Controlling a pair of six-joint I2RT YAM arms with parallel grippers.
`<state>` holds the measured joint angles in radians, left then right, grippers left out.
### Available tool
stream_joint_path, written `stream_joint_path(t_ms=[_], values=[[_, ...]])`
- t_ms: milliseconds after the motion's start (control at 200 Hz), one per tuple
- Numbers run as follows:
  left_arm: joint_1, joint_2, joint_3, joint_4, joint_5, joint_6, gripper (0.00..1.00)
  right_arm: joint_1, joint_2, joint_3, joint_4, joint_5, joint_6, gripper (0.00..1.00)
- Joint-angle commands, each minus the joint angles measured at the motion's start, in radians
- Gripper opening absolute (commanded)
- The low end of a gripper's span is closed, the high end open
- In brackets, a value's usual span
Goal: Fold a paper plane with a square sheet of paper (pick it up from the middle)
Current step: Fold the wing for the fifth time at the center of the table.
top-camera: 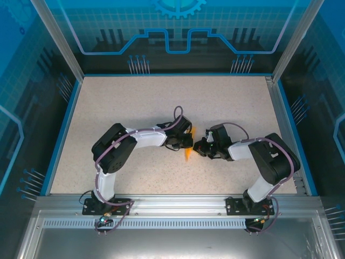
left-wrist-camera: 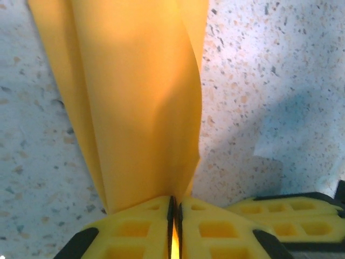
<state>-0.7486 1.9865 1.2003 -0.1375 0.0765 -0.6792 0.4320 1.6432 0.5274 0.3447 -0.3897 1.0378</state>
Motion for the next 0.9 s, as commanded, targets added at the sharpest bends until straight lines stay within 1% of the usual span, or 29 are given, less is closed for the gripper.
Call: stream_joint_path(t_ms=[0,155,385,510,560,610,725,780,895], values=[[0.004,0.073,0.01,0.02,-0.031,0.01,0.15,0.006,-0.033,-0.009,-0.038,0.006,-0.044,0.0],[0.006,0.083,0.013,0.045,-0.005,0.008,0.2,0.006,-0.035,-0.003,-0.045,0.004,-0.047,0.0],[0.008,0.054,-0.024,0.127,0.033,-0.016,0.35,0.006,-0.032,-0.007,-0.041,0.004,-0.05,0.0],[0.014,0.048,-0.046,0.151,0.049,-0.015,0.43,0.005,-0.062,-0.008,-0.042,0.003,-0.055,0.0],[0.015,0.045,-0.069,0.202,0.079,-0.019,0.49,0.001,-0.083,-0.003,-0.053,0.006,-0.064,0.0],[0.018,0.039,-0.088,0.25,0.105,-0.019,0.51,-0.006,-0.101,0.004,-0.069,0.01,-0.072,0.0],[0.018,0.033,-0.099,0.285,0.126,-0.006,0.53,-0.043,-0.123,0.019,-0.069,-0.012,-0.083,0.0],[0.019,0.025,-0.113,0.314,0.137,-0.005,0.53,-0.054,-0.128,0.034,-0.111,-0.019,-0.095,0.0],[0.023,0.003,-0.139,0.376,0.167,0.0,0.53,-0.075,-0.124,0.058,-0.129,-0.034,-0.11,0.0]])
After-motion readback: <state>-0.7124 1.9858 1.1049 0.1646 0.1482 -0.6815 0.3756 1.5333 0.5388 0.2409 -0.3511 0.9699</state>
